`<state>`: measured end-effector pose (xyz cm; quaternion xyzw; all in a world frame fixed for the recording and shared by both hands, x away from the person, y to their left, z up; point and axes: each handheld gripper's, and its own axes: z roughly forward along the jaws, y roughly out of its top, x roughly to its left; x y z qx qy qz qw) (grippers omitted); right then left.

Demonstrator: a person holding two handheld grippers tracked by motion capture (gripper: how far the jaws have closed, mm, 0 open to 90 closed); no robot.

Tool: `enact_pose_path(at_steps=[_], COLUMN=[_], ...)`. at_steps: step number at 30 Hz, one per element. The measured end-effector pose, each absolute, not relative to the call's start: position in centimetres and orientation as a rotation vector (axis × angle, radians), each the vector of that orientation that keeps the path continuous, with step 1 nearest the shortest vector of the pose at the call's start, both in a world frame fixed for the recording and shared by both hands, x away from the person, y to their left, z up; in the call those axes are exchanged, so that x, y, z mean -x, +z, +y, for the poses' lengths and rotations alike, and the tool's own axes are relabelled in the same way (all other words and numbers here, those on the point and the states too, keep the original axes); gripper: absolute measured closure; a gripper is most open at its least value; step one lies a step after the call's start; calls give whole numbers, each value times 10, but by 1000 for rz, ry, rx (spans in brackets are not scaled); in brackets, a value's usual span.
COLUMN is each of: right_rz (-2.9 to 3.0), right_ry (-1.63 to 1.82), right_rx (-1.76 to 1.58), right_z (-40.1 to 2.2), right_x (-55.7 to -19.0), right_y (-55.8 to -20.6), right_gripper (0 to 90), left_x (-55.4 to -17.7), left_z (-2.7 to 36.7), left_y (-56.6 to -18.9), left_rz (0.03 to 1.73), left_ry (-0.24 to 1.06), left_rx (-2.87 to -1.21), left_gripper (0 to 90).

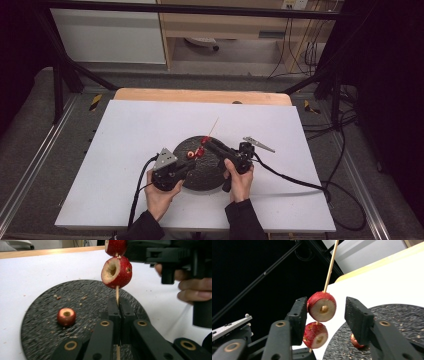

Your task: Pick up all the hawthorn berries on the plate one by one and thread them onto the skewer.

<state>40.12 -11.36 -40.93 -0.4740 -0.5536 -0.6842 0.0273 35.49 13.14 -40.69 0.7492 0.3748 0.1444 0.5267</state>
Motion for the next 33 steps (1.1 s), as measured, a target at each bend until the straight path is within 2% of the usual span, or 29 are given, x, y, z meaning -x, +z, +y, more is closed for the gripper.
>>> enact_pose_path(at_steps=[7, 12, 18, 33], right_rz=[-1849, -2005, -2170, -2424], right_ry=[-2063, -1972, -1839, -1603], right_rx=[1471, 1470, 1461, 1402], right_z=[-127, -138, -145, -149], right_x=[-402, -403, -404, -403], right_y=[-405, -407, -412, -419], right_gripper=[357, 174, 62, 35], left_x=[-352, -350, -346, -334], left_z=[147, 160, 181, 236], left_y=[-407, -410, -415, -422], left_rz=[897, 899, 911, 972], left_ry=[354, 348, 355, 360], left_rx=[-1827, -1868, -1917, -1960], left_gripper=[888, 887, 887, 886])
